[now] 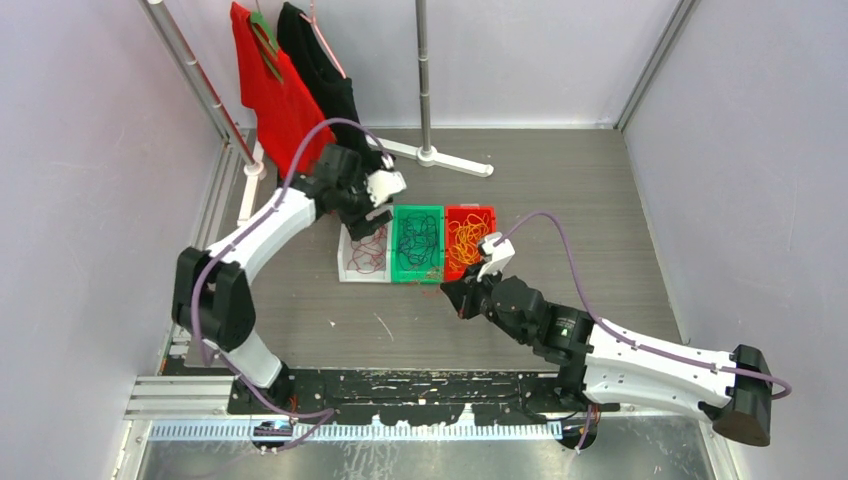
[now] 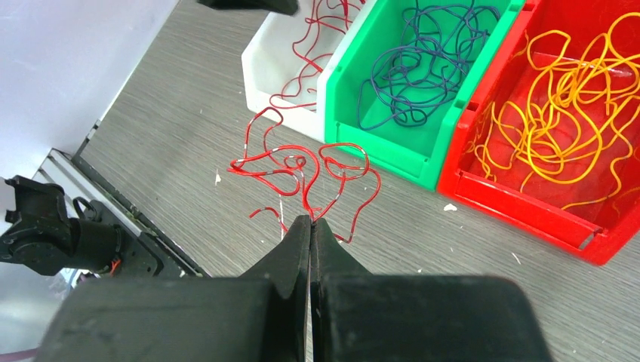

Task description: Untangle the cables

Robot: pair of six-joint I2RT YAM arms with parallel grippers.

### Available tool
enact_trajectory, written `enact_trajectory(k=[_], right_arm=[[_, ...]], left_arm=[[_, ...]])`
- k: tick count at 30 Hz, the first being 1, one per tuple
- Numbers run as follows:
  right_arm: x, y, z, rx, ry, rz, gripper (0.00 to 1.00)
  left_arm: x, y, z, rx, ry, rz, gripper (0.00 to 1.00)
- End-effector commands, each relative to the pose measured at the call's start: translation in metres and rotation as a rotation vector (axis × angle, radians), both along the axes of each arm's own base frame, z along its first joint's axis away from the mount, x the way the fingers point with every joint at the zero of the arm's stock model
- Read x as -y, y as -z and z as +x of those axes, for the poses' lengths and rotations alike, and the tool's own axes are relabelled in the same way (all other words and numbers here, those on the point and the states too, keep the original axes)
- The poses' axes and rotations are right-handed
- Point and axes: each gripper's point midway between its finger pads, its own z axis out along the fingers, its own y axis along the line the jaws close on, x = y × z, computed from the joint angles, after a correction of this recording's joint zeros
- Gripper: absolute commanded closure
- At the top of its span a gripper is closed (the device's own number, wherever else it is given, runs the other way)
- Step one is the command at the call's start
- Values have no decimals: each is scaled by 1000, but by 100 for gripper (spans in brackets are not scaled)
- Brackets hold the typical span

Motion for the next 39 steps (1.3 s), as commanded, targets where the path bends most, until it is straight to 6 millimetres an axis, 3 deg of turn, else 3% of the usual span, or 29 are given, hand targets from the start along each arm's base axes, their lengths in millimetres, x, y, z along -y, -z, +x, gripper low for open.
enact_trajectory(k=[1,7,11,16,22,28,33,39], right_arm=[[-11,-33,7,23,-10,51,99],[-33,-45,20,15,-51,19,99],[-59,-47,43,10,-94,-55,99],[-97,-33,92,-29,-84,-187,99],[-138,8,130,-35,-104,-348,99],[-156,46,156,-59,-93,-498,99],[-167,66,164,-59,-105,-564,99],[-177,100,172,-83,-110,-610,99]], left_arm=[[4,-72,-56,-118,71,-126,13],[-7,-121,-121,-205,149,-186,0],[-19,-143,-136,-178,99,-201,1],[-31,-159,-125,-196,-43,-294,0],[-66,-178,-94,-186,-246,-414,1],[-91,-169,-86,-193,-323,-405,1],[-104,-158,-96,-212,-299,-369,1],[-127,-128,-76,-205,-417,-368,1]])
